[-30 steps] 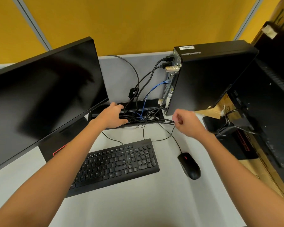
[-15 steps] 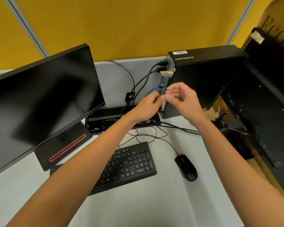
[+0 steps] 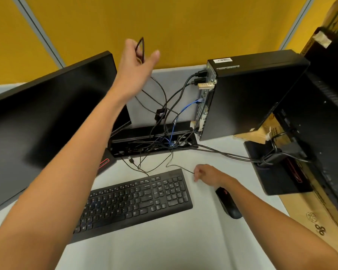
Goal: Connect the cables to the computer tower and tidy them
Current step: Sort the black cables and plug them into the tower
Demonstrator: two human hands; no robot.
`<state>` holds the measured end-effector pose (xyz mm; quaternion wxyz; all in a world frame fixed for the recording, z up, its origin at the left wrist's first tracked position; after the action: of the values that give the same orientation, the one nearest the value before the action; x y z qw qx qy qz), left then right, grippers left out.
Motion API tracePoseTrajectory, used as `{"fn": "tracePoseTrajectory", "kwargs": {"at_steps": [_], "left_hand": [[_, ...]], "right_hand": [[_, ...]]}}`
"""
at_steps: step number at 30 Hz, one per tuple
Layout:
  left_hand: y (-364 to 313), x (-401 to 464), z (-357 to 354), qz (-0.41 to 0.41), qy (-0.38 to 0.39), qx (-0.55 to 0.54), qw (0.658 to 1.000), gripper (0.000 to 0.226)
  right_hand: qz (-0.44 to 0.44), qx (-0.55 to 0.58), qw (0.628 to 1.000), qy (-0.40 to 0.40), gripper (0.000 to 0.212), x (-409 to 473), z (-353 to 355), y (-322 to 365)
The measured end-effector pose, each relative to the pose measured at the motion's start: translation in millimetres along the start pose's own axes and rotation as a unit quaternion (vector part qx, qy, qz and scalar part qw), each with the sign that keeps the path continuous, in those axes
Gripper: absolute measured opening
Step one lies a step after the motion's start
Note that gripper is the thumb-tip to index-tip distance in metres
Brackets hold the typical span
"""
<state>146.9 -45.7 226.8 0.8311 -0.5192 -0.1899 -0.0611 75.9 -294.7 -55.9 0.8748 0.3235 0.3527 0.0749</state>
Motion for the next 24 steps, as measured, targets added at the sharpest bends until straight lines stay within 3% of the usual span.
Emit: {"fn": "tracePoseTrajectory", "kwargs": {"at_steps": [1, 3, 4, 5, 6, 7, 9, 12, 14, 16, 19, 24], "left_hand": [[10, 1, 2, -0.004, 0.022, 0.045, 0.999, 0.031], [35, -5, -4, 0.022, 0.155, 0.191, 0.969, 0.031], [47, -13, -11, 0.043, 0.244, 0.300, 0.921, 0.034], [58, -24, -18, 0.062, 0.320, 0.409, 0.852, 0.044], [67, -35, -26, 0.069, 0.368, 0.493, 0.785, 0.060], [72, -47, -36, 0.058, 0.383, 0.534, 0.751, 0.075], [67, -74, -66, -0.013, 0.362, 0.518, 0.775, 0.093], [54, -110, -120, -0.117, 0.367, 0.361, 0.849, 0.089], [59, -122, -144, -0.047, 0.424, 0.210, 0.880, 0.067], [66, -124, -153, 0.036, 0.452, 0.079, 0.888, 0.037], [74, -115, -149, 0.061, 0.468, 0.062, 0.880, 0.008], [90, -92, -99, 0.096, 0.420, 0.090, 0.898, 0.032]], "right_hand": [[0.004, 0.029, 1.000, -0.003, 0.027, -2, 7, 4], [0.027, 0.076, 0.996, -0.031, 0.026, -8, 25, 16], [0.051, 0.092, 0.993, -0.048, 0.029, -12, 34, 24], [0.074, 0.098, 0.990, -0.065, 0.030, -17, 43, 33], [0.100, 0.103, 0.987, -0.079, 0.028, -21, 50, 41], [0.120, 0.093, 0.984, -0.091, 0.027, -26, 57, 49], [0.144, 0.071, 0.981, -0.109, 0.025, -34, 66, 61], [0.171, 0.068, 0.977, -0.104, 0.024, -45, 70, 78], [0.169, 0.074, 0.978, -0.099, 0.028, -53, 71, 83], [0.160, 0.067, 0.979, -0.106, 0.036, -61, 71, 78], [0.153, 0.053, 0.975, -0.151, 0.039, -64, 73, 59], [0.063, -0.002, 0.967, -0.247, 0.035, -55, 77, 5]]}}
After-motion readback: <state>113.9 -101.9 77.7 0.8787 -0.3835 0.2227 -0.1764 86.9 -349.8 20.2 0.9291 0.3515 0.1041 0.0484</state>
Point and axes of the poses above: each hand's wrist, its own x-axis towards the middle knuckle, its own z-axis out of the back of the hand, y = z × x, the point moved 2 cm from there along x, towards the middle knuckle, and after that the axes turned 1 degree about -x, right-handed, at the moved point
